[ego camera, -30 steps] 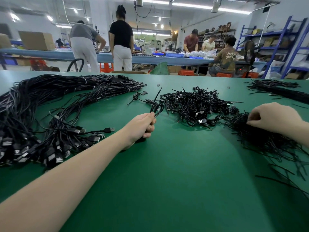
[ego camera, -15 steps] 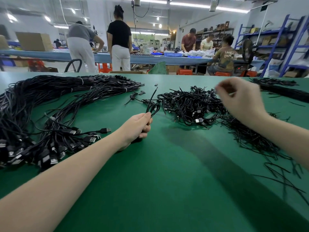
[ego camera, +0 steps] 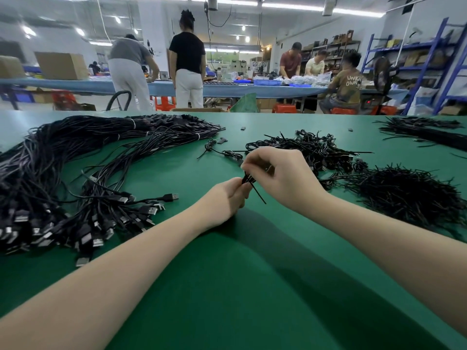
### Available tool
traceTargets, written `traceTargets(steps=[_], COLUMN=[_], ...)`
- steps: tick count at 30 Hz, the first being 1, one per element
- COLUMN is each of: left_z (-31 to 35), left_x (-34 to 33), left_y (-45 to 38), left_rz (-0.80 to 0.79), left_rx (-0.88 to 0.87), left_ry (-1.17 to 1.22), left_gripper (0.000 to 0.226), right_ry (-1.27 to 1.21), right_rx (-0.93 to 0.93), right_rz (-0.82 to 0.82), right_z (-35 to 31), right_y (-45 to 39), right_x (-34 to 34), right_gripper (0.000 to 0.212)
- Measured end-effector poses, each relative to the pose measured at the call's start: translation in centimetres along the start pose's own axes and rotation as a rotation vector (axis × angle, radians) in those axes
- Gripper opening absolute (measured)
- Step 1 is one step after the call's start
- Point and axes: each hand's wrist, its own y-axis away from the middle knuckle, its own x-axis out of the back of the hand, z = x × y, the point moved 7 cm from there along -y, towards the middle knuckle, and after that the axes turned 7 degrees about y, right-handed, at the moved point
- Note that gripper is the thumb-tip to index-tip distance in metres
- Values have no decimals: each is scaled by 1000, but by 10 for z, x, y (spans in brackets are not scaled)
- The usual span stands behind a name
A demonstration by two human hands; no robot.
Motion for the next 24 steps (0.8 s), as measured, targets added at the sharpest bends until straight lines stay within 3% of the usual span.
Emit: traceTargets(steps=[9, 13, 16, 18, 20, 22, 24], left_z=[5, 7, 10, 13, 23, 38, 46], left_x=[4, 3, -3, -9, -15, -23, -30], left_y=[1, 2, 2, 5, 12, 20, 24], left_rz=[36, 63, 61, 58, 99, 100, 18], left_rx=[19, 12, 36, 21, -120, -352, -478], left_ry=[-62, -216, -423, -636, -887, -1011, -1057], left_gripper=[32, 34, 37, 35, 32, 32, 33], right_ry=[-34, -51, 139, 281, 270, 162, -40], right_rx=[-20, -43, 52, 85, 24, -85, -264], right_rz=[51, 2, -66, -190, -425, -672, -870], right_z=[5, -1, -13, -15, -4, 14, 37], right_y=[3, 6, 1, -9, -20, -24, -17], right_x=[2, -3, -1, 0, -3, -6, -8], right_gripper=[6, 6, 10, 13, 12, 15, 14])
